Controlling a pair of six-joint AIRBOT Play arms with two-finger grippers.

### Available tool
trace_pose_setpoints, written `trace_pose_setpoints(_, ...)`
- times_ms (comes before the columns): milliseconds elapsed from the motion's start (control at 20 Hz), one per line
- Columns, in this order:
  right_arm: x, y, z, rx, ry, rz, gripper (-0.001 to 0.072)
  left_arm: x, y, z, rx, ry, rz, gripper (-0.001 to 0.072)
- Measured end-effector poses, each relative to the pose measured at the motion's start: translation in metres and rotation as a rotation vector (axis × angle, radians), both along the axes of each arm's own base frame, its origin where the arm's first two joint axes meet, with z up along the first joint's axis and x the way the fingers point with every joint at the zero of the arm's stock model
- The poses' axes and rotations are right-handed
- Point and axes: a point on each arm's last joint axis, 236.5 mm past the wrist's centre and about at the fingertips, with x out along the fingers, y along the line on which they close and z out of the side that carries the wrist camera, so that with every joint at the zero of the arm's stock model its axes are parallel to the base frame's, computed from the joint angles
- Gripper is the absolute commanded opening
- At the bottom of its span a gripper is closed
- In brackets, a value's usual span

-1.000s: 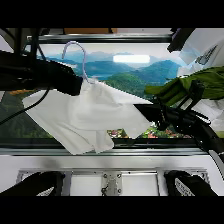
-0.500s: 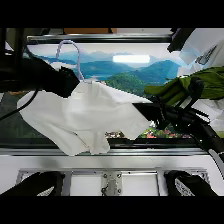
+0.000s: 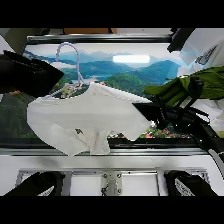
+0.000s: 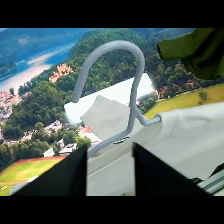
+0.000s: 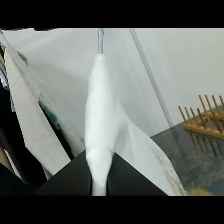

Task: Fold the clothes and pants, and hang the long-sleeved shirts on hangers.

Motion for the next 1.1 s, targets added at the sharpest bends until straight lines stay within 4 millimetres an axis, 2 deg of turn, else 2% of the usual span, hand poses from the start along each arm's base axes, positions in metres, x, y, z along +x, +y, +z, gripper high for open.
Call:
trace_pose_setpoints(50,0.001,-0.001,0.000,0.002,0.001,-0.003,0.0008,-0.001,0.001,0.003,-0.007,-0.012,0.000,0.0017)
trace_pose_setpoints(250,0.018,-0.021,0.018,0.038,-0.022,-0.075,0.0008,-0.002,0.005,-0.004,-0.004,-0.021,0.008,0.0017)
trace_pose_setpoints(450,0.056,-0.070,0.049,-0.004,-0.094,-0.259,0.0008,0.000,0.006,-0.029,0.001,-0.011,0.020,0.0017)
trace_pose_setpoints(600,0.088,-0.127,0.080,-0.094,-0.169,-0.469,0.0008,0.005,0.003,-0.047,0.001,-0.014,0.021,0.0017)
trace_pose_setpoints(750,0.106,-0.193,0.118,-0.147,-0.234,-0.700,0.0008,0.009,0.001,-0.063,0.008,-0.008,0.022,0.0017)
trace_pose_setpoints(950,0.113,-0.286,0.158,-0.217,-0.275,-1.020,0.0008,0.017,-0.004,-0.080,0.025,0.014,0.020,0.0017)
trace_pose_setpoints(1100,0.105,-0.351,0.183,-0.275,-0.289,-1.257,0.0008,0.024,-0.009,-0.093,0.043,0.039,0.020,0.0017)
